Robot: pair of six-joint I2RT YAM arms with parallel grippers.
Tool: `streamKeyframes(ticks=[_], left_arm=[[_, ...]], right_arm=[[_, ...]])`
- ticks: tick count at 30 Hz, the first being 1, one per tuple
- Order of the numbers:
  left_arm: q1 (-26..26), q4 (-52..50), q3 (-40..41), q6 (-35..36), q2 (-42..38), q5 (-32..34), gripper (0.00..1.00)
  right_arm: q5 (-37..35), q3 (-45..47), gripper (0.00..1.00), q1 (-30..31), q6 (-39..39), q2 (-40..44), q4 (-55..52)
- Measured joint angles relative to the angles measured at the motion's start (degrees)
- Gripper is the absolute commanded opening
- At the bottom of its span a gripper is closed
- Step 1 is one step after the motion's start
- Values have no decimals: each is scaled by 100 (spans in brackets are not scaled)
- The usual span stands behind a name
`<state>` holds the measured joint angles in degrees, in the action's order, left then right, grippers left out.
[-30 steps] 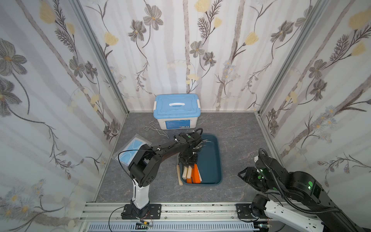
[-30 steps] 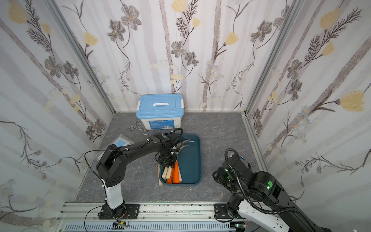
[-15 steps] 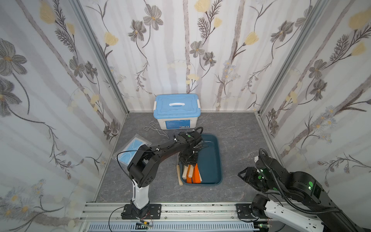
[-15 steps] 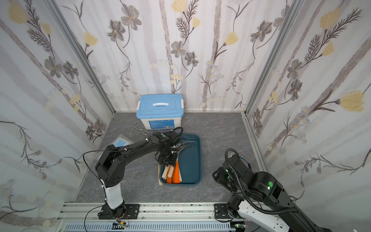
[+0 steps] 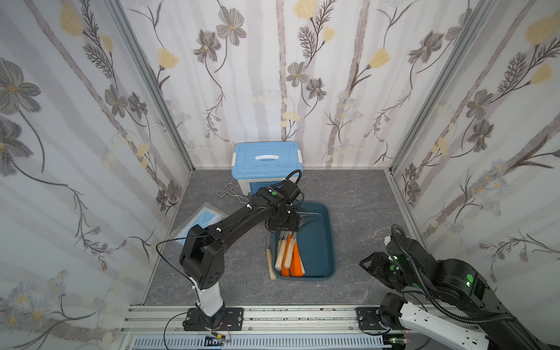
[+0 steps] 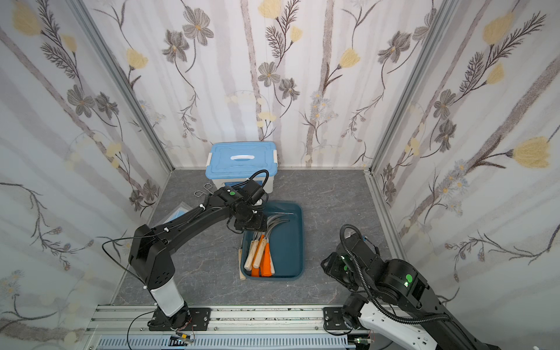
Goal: Put small sickles into storage boxes
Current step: Place the sickle in the storage box, then pick up the sickle at the center of the board.
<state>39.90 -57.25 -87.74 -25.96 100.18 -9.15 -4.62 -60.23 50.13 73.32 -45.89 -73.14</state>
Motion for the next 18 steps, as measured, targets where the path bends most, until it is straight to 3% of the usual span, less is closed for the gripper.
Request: streamKeyframes(ticks=[6,18], left_arm=[[-691,-42,660,-114,-603,57,91],[-1703,-7,1891,-407,-1167,-138,84]], right_arm=[[2,-20,50,0,15,-74,-2],[57,-13,50,2,-72,-507,229]])
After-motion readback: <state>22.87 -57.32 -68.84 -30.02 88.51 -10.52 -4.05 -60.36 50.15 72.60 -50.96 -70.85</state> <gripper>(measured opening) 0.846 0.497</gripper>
